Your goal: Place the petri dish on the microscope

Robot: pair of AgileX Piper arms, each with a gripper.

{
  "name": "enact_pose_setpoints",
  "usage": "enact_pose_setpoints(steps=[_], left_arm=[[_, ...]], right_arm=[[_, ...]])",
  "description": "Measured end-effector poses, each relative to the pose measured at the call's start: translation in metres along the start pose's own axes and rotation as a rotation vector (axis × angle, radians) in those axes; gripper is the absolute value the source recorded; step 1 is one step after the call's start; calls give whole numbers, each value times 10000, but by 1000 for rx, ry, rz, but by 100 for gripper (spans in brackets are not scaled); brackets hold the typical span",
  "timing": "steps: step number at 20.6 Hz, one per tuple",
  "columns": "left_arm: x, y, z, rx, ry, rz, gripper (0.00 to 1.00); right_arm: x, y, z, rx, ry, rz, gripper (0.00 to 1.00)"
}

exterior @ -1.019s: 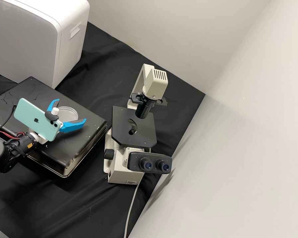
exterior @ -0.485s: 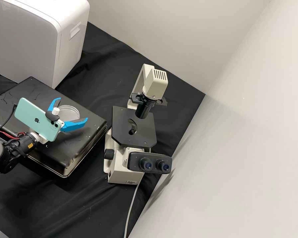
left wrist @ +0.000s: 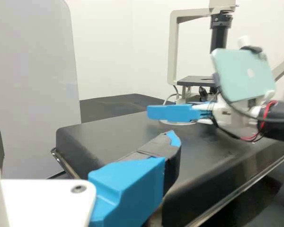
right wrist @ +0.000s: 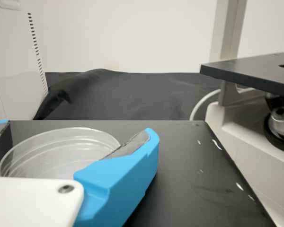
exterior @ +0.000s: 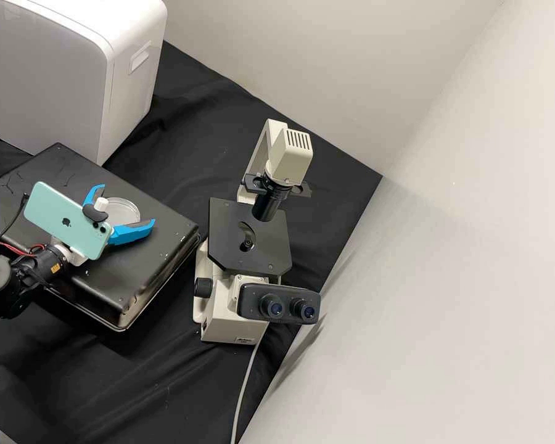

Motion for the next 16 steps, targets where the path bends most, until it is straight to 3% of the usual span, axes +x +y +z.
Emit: enact_pose_setpoints(steps=[2,7,8,16], left_arm=[[0,1,-3,0,1,0,100],[0,1,-3,0,1,0,100],[0,1,-3,0,1,0,100],[0,1,-3,0,1,0,100]], right_arm=[[58,-50,-7,1,5,5,0],[170,-153,20,-29,-2,2,0],[181,-155,20,-28,-1,3,100],[179,-142,24,-54,-8,15,100]])
